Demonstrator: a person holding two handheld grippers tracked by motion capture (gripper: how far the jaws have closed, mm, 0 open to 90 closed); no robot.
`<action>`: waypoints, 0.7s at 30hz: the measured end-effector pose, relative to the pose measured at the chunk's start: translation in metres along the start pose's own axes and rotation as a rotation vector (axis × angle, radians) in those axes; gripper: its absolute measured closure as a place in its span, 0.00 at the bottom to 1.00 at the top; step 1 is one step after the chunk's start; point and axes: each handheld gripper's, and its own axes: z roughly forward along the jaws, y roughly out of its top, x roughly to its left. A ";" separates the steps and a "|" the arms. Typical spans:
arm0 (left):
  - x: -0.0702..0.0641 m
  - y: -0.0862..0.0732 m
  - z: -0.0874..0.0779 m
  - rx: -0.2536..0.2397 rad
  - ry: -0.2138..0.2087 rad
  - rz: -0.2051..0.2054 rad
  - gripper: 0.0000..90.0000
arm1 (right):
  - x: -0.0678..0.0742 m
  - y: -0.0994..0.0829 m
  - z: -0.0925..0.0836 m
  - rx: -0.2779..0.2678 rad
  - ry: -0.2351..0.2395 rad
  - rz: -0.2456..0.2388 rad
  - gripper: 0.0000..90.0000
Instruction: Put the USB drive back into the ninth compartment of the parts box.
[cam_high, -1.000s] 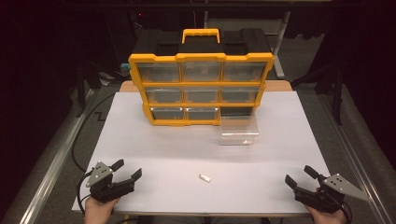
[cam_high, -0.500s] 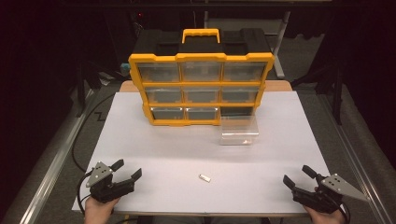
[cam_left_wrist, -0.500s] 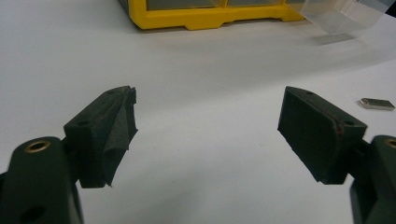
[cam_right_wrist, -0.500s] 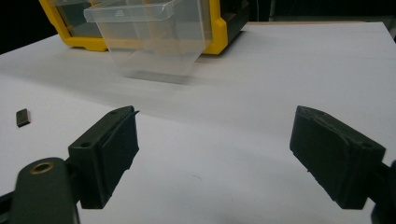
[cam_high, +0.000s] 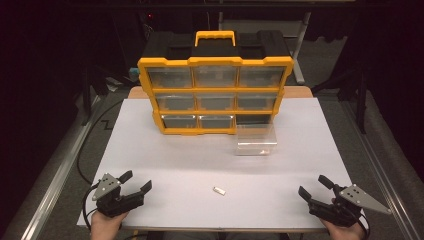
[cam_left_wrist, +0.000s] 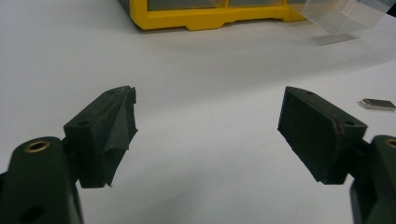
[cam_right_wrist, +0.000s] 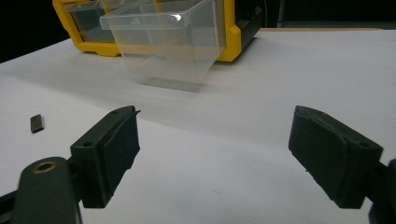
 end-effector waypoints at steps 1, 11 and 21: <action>0.000 0.000 0.000 0.000 0.000 0.002 0.22 | 0.001 0.001 0.001 -0.001 0.005 0.003 0.19; 0.001 0.000 0.001 -0.001 0.005 -0.007 0.22 | 0.006 0.002 0.009 0.014 0.033 -0.003 0.19; 0.001 0.000 0.001 0.000 0.000 -0.009 0.22 | 0.010 0.004 0.017 0.015 0.050 -0.017 0.19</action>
